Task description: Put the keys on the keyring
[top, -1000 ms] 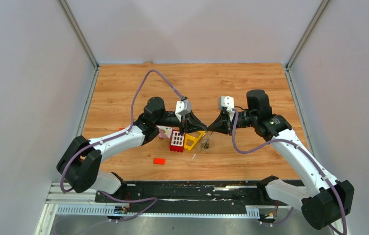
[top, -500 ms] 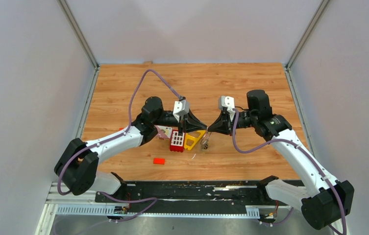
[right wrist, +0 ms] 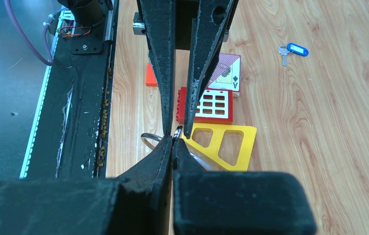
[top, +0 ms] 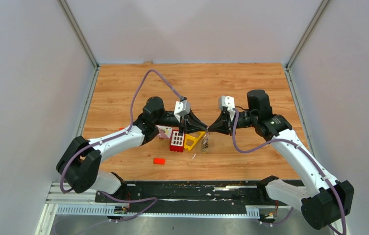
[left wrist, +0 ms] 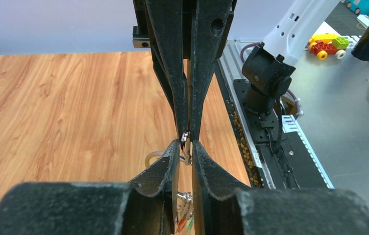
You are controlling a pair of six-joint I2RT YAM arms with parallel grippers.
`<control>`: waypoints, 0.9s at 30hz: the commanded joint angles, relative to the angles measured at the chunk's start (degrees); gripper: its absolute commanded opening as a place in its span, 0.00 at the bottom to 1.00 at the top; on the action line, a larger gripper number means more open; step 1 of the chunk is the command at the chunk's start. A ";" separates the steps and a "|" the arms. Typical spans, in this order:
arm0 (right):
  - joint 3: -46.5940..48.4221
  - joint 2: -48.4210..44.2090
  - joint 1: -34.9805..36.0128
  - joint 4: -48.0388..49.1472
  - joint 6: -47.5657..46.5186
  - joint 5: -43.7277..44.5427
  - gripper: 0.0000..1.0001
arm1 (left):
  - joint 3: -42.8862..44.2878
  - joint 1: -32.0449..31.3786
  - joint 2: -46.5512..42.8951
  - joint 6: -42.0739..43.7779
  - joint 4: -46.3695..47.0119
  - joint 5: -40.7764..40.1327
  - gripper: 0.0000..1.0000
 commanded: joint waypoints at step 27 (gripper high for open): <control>0.55 -1.07 -0.31 2.07 0.05 -2.21 0.00 | 0.56 -0.69 1.77 -2.86 4.78 1.12 0.17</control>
